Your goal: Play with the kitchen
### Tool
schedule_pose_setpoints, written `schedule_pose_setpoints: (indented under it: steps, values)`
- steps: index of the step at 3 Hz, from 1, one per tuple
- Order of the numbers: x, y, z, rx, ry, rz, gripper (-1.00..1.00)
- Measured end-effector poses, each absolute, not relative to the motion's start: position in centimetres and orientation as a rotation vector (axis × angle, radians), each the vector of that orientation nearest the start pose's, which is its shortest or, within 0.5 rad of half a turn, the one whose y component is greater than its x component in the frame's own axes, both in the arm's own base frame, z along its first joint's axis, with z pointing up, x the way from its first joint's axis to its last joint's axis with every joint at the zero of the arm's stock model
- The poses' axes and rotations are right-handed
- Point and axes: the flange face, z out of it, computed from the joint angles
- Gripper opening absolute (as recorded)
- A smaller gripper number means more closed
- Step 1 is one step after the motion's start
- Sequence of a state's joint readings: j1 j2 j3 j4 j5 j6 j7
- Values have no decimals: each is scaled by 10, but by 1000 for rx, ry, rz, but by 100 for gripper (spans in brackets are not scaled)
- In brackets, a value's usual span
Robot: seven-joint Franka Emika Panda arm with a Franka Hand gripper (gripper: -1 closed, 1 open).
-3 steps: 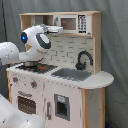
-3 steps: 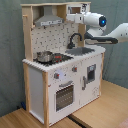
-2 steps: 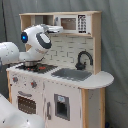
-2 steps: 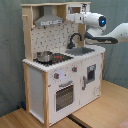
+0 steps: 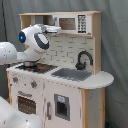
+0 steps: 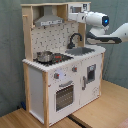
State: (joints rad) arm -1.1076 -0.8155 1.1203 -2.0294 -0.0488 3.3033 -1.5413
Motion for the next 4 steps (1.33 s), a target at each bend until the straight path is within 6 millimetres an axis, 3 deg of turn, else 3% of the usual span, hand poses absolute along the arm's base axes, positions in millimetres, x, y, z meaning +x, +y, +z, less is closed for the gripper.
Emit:
schedule_pose_setpoints:
  steps: [4]
  values:
    - [404, 236, 705, 679, 1364, 718, -100]
